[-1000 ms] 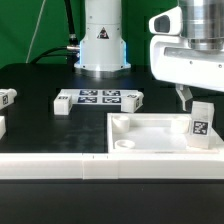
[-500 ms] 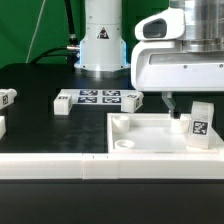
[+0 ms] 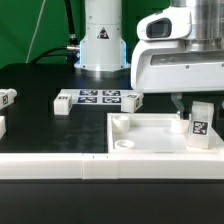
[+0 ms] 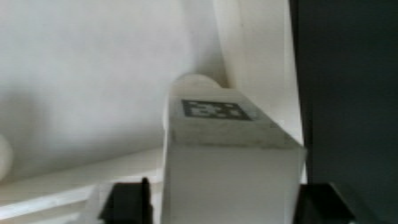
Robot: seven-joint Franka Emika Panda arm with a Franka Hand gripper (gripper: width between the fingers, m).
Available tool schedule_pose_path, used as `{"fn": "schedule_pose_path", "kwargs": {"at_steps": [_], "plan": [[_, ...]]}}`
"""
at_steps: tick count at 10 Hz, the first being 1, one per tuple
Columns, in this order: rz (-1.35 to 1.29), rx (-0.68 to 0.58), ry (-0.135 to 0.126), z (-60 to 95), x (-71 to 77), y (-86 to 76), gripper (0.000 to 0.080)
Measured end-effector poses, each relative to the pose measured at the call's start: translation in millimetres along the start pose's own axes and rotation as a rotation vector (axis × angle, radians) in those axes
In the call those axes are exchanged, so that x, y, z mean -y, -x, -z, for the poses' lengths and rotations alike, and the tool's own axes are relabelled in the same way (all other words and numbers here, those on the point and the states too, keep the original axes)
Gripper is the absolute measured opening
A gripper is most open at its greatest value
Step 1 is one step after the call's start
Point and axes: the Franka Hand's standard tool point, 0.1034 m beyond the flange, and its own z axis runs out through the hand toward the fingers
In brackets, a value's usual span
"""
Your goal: Assemble one leg
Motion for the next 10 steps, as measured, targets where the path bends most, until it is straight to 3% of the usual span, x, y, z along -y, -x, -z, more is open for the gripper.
{"fn": "schedule_pose_path", "kwargs": {"at_steps": [3,5,10], "plan": [[-0.065,-0.004,0.002,-0.1,-5.0,-1.9,0.0294],[-0.351,-0.020,-0.004,-0.5,-7.1,-1.7,0.0294],[-0.929,-0.067,-0.069,-0.7,-13.5,-0.8,0.0294]]}}
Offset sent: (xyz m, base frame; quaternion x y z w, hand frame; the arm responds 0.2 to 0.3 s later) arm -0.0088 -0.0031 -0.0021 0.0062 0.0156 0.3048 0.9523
